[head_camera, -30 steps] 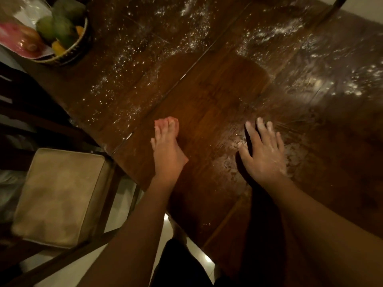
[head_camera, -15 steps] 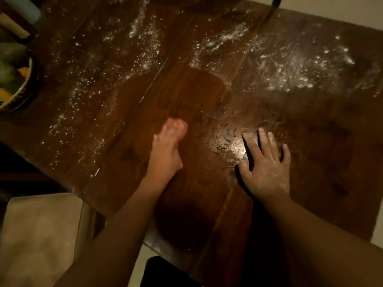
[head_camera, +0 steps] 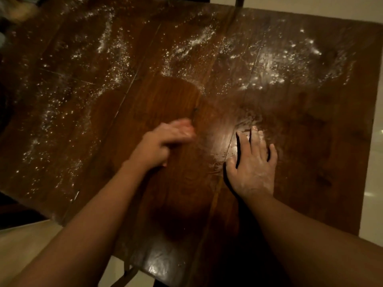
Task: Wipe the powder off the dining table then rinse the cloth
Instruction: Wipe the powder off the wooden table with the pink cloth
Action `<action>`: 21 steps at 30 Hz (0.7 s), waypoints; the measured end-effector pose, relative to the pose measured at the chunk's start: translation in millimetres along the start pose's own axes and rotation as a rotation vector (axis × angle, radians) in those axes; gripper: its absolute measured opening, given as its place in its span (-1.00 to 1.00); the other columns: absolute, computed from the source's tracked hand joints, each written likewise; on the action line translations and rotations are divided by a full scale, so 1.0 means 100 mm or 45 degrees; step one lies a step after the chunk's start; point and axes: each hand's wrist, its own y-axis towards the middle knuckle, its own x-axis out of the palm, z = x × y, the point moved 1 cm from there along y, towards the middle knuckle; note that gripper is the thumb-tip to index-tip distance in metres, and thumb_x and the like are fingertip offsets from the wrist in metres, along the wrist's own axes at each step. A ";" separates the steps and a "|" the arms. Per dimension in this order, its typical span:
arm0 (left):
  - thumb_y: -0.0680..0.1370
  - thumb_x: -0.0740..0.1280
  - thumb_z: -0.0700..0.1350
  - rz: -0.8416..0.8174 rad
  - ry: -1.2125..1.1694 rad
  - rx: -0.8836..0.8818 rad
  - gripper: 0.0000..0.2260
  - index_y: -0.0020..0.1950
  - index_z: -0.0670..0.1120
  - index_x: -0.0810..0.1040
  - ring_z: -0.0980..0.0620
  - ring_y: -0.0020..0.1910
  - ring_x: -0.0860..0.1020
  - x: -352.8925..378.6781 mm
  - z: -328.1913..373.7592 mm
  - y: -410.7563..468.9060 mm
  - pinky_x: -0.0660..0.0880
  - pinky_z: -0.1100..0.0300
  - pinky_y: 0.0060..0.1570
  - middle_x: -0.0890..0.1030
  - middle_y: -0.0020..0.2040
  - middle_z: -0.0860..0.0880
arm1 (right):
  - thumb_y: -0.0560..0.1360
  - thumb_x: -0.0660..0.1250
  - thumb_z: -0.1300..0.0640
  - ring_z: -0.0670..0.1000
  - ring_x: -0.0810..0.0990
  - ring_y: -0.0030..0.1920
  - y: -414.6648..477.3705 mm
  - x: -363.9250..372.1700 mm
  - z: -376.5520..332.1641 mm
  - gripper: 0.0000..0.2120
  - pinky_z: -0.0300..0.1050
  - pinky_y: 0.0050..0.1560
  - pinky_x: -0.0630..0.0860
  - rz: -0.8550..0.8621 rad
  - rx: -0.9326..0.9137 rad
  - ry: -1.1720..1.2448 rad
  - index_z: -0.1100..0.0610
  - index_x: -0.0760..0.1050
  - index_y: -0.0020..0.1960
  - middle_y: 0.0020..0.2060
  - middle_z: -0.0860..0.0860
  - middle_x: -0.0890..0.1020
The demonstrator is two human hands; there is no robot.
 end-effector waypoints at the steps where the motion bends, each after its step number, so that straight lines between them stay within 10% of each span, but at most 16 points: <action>1: 0.40 0.23 -0.50 0.254 -0.027 -0.241 -0.34 0.32 0.11 0.56 0.12 0.50 0.31 -0.10 -0.12 -0.04 0.22 -0.08 0.51 0.47 0.45 0.04 | 0.57 0.11 -0.12 0.06 -0.09 0.62 0.00 0.00 0.00 -0.36 0.19 0.56 -0.14 0.008 -0.002 0.001 -0.05 0.04 0.61 0.63 0.07 -0.03; 3: 0.58 0.19 -0.34 0.658 0.119 -0.705 -0.48 0.42 0.14 0.45 0.02 0.51 0.30 -0.11 -0.16 -0.10 0.28 -0.14 0.47 0.36 0.52 0.01 | 0.57 0.10 -0.12 0.06 -0.09 0.62 0.00 0.01 0.00 -0.37 0.19 0.55 -0.13 0.015 -0.006 -0.003 -0.04 0.05 0.60 0.63 0.08 -0.02; 5: 0.60 0.14 -0.33 0.688 0.226 -0.700 -0.49 0.48 0.08 0.39 -0.07 0.53 0.26 0.09 0.03 -0.14 0.25 -0.21 0.47 0.34 0.54 0.00 | 0.58 0.09 -0.13 0.07 -0.08 0.62 0.01 0.02 0.00 -0.37 0.20 0.55 -0.12 0.013 -0.010 -0.010 -0.03 0.05 0.60 0.63 0.08 -0.02; 16: 0.48 0.36 -0.20 -0.496 0.339 0.486 -0.25 0.61 0.10 0.13 0.01 0.62 -0.07 1.15 0.84 -1.96 -0.05 -0.14 0.56 0.02 0.63 0.13 | 0.57 0.02 -0.16 0.08 -0.05 0.62 -0.03 0.01 0.00 -0.37 0.23 0.56 -0.09 0.044 -0.054 0.054 -0.01 0.10 0.60 0.63 0.10 0.03; 19: 0.54 0.33 -0.21 -0.298 0.396 0.363 -0.36 0.56 0.14 0.21 0.07 0.61 0.05 0.76 0.46 -2.26 0.13 -0.23 0.51 0.11 0.60 0.18 | 0.58 0.03 -0.14 0.08 -0.10 0.63 -0.07 0.01 0.04 -0.38 0.20 0.57 -0.14 0.001 -0.115 0.030 -0.03 0.08 0.61 0.63 0.08 0.01; 21: 0.57 0.21 -0.31 0.175 0.131 -0.155 -0.47 0.49 0.10 0.37 0.06 0.59 0.13 0.51 0.18 -2.39 0.15 -0.25 0.51 0.25 0.57 0.14 | 0.58 0.04 -0.12 0.08 -0.11 0.63 -0.18 0.01 0.10 -0.40 0.18 0.58 -0.17 -0.036 -0.208 0.059 -0.04 0.09 0.61 0.63 0.06 0.01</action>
